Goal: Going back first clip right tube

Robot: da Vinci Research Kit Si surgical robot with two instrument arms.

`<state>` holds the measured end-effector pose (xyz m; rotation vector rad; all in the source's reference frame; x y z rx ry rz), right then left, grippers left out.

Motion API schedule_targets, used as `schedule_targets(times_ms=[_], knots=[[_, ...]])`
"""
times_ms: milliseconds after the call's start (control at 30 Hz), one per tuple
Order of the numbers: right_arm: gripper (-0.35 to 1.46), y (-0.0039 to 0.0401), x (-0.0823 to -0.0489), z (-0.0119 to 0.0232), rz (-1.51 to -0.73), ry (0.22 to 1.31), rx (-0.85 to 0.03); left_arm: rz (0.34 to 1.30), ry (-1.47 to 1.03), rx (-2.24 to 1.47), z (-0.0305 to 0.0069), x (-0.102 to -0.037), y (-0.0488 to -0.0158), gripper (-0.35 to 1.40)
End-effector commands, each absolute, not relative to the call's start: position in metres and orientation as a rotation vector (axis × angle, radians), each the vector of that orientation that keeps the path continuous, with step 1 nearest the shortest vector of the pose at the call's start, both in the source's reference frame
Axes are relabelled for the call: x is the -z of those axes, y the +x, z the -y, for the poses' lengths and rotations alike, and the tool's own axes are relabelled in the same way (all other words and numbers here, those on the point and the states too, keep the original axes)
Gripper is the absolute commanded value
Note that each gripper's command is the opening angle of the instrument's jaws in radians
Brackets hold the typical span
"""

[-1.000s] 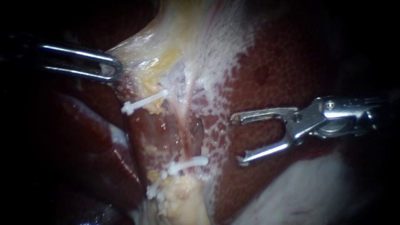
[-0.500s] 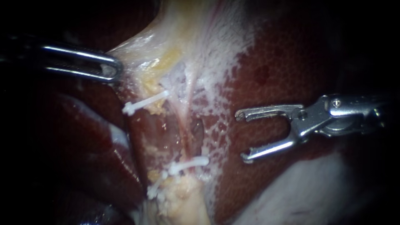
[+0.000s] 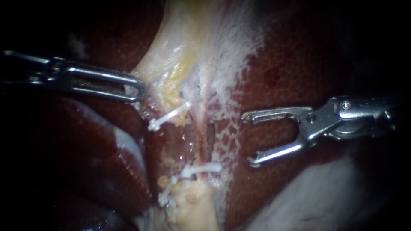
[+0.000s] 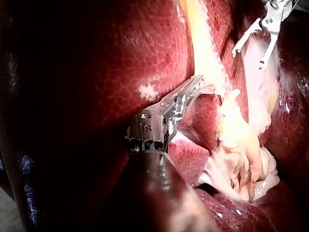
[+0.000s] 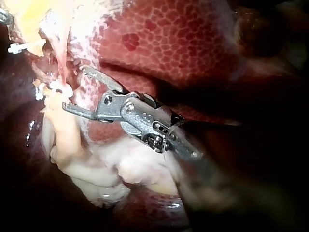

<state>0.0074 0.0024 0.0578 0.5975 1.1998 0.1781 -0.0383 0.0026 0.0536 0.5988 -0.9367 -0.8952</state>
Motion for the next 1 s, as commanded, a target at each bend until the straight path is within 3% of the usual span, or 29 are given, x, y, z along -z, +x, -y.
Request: schedule_targets(times_ms=[33,1000], knots=[[0.6,0.0072,-0.0578,-0.0026,-1.201,0.595,-0.172,0.934,0.604,0.891,-0.0025,-0.0537,-0.0385,-0.35],[0.6,0.0062,-0.0565,-0.003,-1.205,0.592,-0.159,0.932,0.624,0.893,-0.0021,-0.0545,-0.0393,-0.35]])
